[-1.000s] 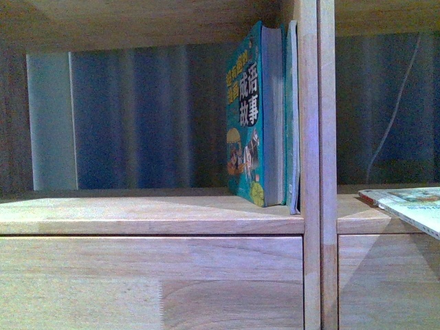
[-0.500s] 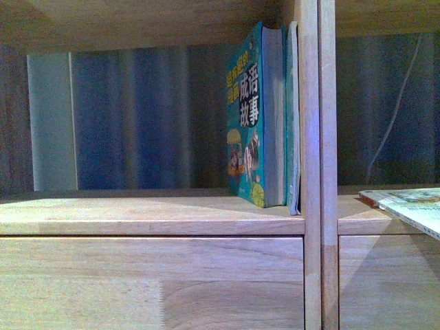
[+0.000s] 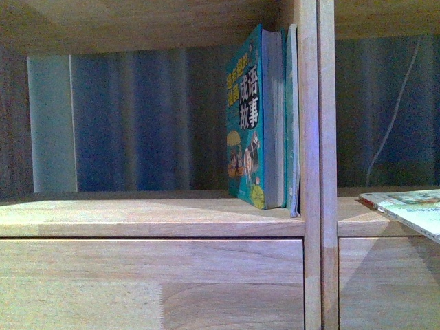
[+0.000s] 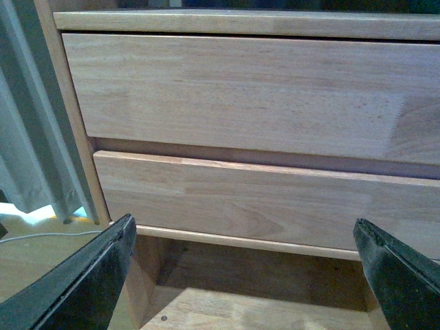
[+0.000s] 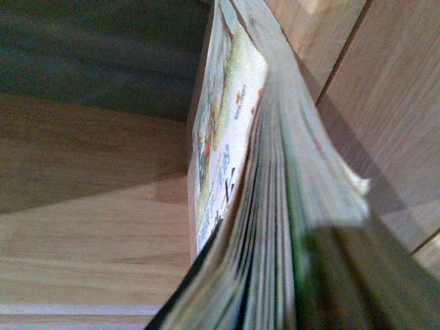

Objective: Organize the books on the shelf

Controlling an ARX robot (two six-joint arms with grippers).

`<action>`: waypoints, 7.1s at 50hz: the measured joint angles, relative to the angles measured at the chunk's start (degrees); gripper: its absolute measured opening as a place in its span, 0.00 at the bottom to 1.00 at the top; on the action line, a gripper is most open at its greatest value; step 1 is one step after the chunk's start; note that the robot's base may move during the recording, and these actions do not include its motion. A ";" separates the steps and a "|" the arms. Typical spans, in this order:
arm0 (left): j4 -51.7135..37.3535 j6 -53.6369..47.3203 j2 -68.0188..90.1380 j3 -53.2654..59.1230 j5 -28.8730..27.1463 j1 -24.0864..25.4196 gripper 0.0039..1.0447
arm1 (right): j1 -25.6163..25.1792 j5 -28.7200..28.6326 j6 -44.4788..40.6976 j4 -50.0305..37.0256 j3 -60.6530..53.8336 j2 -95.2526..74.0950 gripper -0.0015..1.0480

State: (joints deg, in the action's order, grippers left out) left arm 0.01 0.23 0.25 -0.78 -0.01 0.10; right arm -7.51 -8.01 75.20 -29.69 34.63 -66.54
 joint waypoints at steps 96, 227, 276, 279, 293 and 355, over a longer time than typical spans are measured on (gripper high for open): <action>-48.89 68.17 80.81 -54.47 48.06 -6.78 0.93 | 34.91 -2.27 -17.31 -22.34 6.69 -5.44 0.07; -26.12 -0.48 93.83 -77.31 15.76 -11.69 0.15 | 8.00 1.99 -61.59 5.51 -4.33 25.79 0.93; -44.26 -26.21 118.33 -93.13 5.29 -21.07 0.15 | 7.98 1.77 -63.25 5.60 -4.42 25.92 0.93; -44.96 -26.56 118.97 -93.42 5.03 -21.11 0.15 | 7.98 1.77 -63.25 5.60 -4.42 25.92 0.93; -49.31 -28.04 118.99 -92.41 5.95 -22.45 0.67 | 7.98 1.79 -63.25 5.60 -4.42 25.92 0.93; -28.41 0.63 60.70 -32.02 -14.71 -14.84 0.54 | 7.54 7.87 -71.06 20.26 -5.44 29.16 0.72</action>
State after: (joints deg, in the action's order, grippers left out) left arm -28.40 0.86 60.95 -32.80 -14.72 -14.74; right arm 0.03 -0.14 4.14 -9.43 29.19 -37.39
